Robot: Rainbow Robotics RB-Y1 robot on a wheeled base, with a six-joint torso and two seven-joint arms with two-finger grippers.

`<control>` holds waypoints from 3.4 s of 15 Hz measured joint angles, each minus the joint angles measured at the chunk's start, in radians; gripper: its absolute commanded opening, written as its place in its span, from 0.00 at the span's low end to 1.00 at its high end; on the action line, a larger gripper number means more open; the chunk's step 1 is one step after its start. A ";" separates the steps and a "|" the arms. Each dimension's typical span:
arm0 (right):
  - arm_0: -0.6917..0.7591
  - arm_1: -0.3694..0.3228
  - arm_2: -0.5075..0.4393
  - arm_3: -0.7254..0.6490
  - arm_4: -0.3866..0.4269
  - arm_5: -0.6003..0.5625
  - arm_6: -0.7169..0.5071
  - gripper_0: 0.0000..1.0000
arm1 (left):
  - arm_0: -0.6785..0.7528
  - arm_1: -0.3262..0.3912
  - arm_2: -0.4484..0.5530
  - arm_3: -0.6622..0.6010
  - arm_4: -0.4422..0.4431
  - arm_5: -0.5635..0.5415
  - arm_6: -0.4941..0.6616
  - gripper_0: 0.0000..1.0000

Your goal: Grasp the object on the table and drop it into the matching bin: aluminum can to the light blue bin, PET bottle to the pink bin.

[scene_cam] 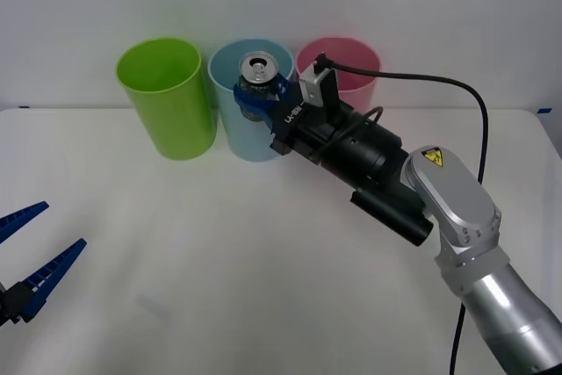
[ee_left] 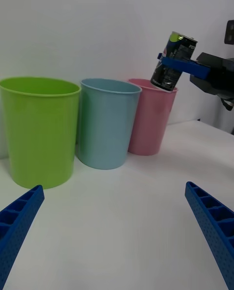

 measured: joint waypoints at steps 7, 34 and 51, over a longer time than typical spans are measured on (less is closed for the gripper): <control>-0.271 0.091 -0.104 0.319 0.069 -0.038 -0.023 0.00 | 0.000 0.000 0.000 0.000 0.000 0.000 0.000 1.00; -0.439 0.243 -0.374 0.564 0.365 -0.006 -0.012 1.00 | 0.000 0.000 0.000 0.000 0.000 0.000 0.000 1.00; -0.089 0.108 -0.189 0.144 0.227 -0.096 -0.077 1.00 | 0.000 0.000 0.000 0.000 0.000 0.000 0.000 1.00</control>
